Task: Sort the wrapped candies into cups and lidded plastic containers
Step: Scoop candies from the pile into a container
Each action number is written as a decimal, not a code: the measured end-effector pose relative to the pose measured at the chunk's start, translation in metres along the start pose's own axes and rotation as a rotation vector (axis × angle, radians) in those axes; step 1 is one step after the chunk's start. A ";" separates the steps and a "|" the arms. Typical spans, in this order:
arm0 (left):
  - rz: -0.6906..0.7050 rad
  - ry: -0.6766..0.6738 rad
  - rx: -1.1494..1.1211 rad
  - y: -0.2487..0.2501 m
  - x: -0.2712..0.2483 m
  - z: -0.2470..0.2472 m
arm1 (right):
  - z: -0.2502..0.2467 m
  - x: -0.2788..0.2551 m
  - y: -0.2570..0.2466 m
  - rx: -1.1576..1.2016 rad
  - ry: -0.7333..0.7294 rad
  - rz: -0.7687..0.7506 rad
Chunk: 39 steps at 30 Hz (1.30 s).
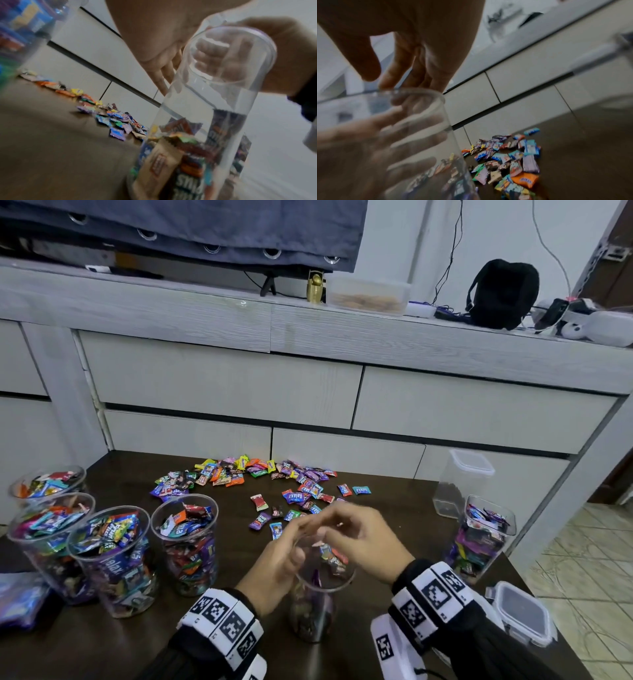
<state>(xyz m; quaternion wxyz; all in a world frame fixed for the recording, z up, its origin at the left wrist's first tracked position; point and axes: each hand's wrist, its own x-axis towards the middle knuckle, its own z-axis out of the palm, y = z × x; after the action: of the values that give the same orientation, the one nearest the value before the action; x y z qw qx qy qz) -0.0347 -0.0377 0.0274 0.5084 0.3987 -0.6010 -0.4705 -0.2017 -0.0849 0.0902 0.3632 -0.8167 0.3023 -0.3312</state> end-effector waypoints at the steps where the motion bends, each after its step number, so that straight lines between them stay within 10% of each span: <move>1: -0.037 0.060 -0.055 -0.001 0.004 -0.001 | -0.003 0.002 0.005 0.077 0.109 0.020; 6: -0.149 0.411 0.309 -0.021 0.025 -0.017 | -0.026 0.015 0.055 -0.237 0.219 0.322; 12: -0.711 0.025 1.125 -0.068 0.054 -0.031 | -0.007 0.011 0.138 -0.760 -0.333 0.685; 21: -0.900 -0.117 1.360 -0.116 0.108 -0.065 | 0.002 0.054 0.201 -0.865 -0.383 0.790; 33: -0.606 -0.070 1.238 -0.128 0.167 -0.066 | 0.012 0.123 0.206 -0.753 -0.336 0.444; 39: -0.585 -0.250 1.245 -0.133 0.179 -0.080 | -0.004 0.135 0.212 -0.673 -0.213 0.681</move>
<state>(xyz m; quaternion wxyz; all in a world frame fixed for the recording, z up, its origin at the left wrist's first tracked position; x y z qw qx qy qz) 0.0151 -0.2534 -0.0566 -0.0353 0.7043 -0.6807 -0.1984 -0.1781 -0.3029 -0.0329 0.1958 -0.7728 0.6036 0.0080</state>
